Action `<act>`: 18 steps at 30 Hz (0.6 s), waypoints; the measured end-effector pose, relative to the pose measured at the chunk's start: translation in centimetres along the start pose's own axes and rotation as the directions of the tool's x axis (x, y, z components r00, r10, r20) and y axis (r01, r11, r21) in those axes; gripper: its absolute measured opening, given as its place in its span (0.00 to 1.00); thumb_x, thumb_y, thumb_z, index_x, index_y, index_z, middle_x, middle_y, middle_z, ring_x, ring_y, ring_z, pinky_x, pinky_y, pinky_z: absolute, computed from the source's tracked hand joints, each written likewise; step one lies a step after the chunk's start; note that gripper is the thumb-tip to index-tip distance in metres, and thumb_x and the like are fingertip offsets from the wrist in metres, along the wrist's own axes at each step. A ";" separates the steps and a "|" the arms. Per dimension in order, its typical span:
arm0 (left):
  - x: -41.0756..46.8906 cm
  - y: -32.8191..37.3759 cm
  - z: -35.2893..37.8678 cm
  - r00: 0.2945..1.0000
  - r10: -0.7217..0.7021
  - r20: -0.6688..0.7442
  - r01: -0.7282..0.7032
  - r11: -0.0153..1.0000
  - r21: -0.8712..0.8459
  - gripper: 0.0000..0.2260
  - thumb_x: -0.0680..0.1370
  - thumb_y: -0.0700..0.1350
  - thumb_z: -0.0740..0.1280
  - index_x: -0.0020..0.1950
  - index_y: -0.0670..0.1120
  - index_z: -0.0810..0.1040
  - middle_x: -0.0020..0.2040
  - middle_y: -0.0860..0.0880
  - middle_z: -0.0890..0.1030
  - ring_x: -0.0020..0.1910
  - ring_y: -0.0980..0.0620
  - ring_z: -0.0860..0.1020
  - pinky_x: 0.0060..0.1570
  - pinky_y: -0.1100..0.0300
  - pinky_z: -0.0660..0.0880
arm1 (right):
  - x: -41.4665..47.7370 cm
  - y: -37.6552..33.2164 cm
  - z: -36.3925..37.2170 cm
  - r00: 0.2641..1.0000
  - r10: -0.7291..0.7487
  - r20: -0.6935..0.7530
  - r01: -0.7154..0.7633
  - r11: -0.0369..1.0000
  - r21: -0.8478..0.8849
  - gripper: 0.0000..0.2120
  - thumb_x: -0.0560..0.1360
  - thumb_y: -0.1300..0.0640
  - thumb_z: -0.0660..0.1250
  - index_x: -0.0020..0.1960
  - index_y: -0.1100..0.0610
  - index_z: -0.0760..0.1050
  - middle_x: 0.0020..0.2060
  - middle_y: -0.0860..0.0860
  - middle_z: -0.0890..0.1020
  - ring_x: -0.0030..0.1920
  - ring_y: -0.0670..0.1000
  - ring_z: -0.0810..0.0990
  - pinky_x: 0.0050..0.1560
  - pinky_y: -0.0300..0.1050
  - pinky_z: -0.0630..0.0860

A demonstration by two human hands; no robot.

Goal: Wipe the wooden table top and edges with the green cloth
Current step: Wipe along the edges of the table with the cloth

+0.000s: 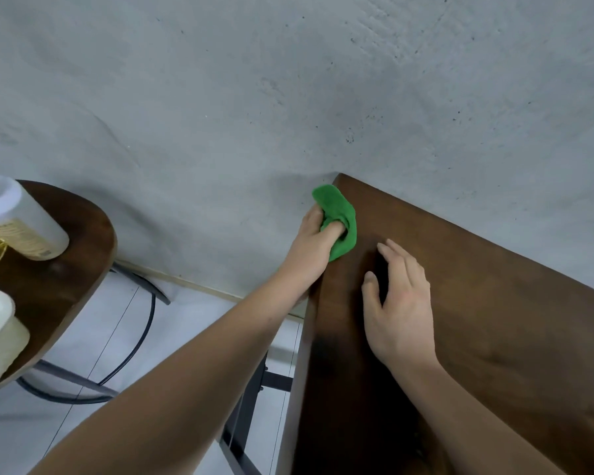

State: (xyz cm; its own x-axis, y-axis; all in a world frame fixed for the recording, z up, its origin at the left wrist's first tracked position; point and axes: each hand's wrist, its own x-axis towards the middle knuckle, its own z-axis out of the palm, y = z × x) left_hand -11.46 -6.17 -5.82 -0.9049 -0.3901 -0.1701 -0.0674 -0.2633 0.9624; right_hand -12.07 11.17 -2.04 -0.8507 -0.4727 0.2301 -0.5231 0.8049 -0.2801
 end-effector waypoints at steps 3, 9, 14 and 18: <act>-1.0 -0.7 0.0 1.000 -0.018 -0.009 0.018 1.000 -0.003 0.13 0.84 0.57 0.61 0.67 0.71 0.74 0.73 0.57 0.76 0.70 0.65 0.75 0.70 0.59 0.71 | 0.0 0.0 -0.1 1.000 0.004 0.003 -0.004 1.000 0.004 0.24 0.86 0.53 0.62 0.81 0.55 0.72 0.80 0.49 0.73 0.82 0.48 0.67 0.81 0.45 0.58; -6.5 -2.6 -0.5 0.992 -0.124 0.033 0.125 0.992 -0.015 0.16 0.86 0.57 0.60 0.57 0.82 0.76 0.58 0.70 0.84 0.60 0.70 0.81 0.58 0.66 0.75 | 0.0 -0.1 -0.1 1.000 -0.014 -0.012 0.014 1.000 0.011 0.23 0.86 0.55 0.64 0.80 0.58 0.73 0.79 0.51 0.74 0.81 0.51 0.69 0.81 0.45 0.58; -7.7 -2.6 -0.3 0.980 -0.198 0.001 0.197 0.976 0.091 0.14 0.85 0.56 0.60 0.52 0.79 0.76 0.52 0.56 0.84 0.53 0.58 0.83 0.52 0.61 0.76 | -0.1 -0.1 0.2 1.000 -0.009 0.001 0.009 1.000 -0.008 0.22 0.86 0.55 0.64 0.79 0.58 0.74 0.79 0.52 0.74 0.81 0.52 0.69 0.81 0.49 0.61; -2.8 -0.8 -0.1 0.967 -0.251 -0.041 0.254 0.948 0.191 0.15 0.88 0.55 0.56 0.49 0.51 0.76 0.46 0.49 0.79 0.46 0.47 0.79 0.44 0.52 0.70 | 0.0 -0.2 0.1 1.000 -0.004 0.017 0.004 1.000 -0.020 0.22 0.87 0.55 0.63 0.79 0.58 0.74 0.79 0.52 0.74 0.81 0.53 0.69 0.82 0.51 0.64</act>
State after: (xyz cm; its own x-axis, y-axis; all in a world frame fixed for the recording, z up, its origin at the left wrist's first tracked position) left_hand -8.79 -5.01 -6.10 -0.8410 -0.3473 -0.4147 -0.3741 -0.1802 0.9097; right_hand -11.93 10.99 -2.09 -0.8494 -0.4819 0.2150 -0.5255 0.8099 -0.2606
